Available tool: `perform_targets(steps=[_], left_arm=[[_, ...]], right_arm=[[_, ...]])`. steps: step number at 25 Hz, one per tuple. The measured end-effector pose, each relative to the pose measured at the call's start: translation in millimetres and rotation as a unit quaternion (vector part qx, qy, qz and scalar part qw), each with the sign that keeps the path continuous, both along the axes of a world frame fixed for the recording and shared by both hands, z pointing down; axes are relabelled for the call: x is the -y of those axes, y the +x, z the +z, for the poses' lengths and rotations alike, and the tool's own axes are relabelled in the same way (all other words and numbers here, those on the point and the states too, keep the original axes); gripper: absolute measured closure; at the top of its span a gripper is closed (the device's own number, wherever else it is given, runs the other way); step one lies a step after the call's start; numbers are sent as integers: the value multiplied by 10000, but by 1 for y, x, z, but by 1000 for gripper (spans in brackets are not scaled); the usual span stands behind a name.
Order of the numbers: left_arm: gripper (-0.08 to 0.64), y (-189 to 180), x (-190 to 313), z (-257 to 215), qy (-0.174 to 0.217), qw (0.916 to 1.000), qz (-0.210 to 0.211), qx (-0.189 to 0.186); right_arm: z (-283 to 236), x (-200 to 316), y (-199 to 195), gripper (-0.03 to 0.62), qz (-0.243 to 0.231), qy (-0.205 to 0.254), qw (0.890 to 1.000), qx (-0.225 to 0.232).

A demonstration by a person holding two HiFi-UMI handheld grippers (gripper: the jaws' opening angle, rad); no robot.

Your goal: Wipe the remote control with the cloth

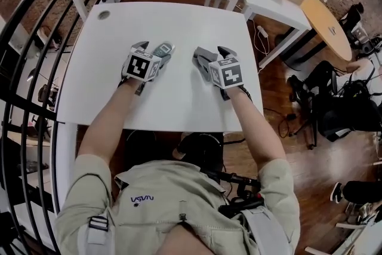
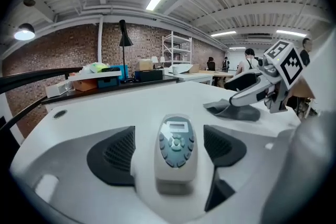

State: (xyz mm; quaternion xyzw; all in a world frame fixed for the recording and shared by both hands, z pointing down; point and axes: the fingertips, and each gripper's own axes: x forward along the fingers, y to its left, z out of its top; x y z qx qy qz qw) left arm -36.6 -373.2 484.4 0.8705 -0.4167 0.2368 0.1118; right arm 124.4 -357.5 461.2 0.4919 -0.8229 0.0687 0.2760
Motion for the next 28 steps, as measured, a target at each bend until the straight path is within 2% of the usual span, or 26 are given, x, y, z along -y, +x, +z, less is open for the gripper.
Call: perform_targets(steps=[3, 9, 15, 18, 22, 25, 28], left_arm=[[169, 2, 0, 3, -149, 9998, 68, 124], [173, 2, -4, 11, -373, 9969, 227, 659], [210, 4, -8, 12, -369, 9958, 385, 741], [282, 5, -10, 12, -475, 9946, 516, 763], [284, 6, -9, 13, -675, 9944, 509, 626], [285, 5, -7, 13, -785, 9944, 450, 554], [285, 2, -6, 13, -766, 9950, 317, 559]], right_arm=[[10, -1, -1, 264, -107, -233, 9996, -125], [29, -5, 1, 256, -251, -672, 9970, -288], [34, -7, 4, 255, -220, -782, 9961, -337], [35, -6, 3, 256, -205, -808, 9961, -289], [38, -9, 4, 275, -137, -924, 9955, -162], [38, -12, -2, 331, -252, -995, 9946, -123], [39, -17, -5, 485, -356, -959, 9942, -339]])
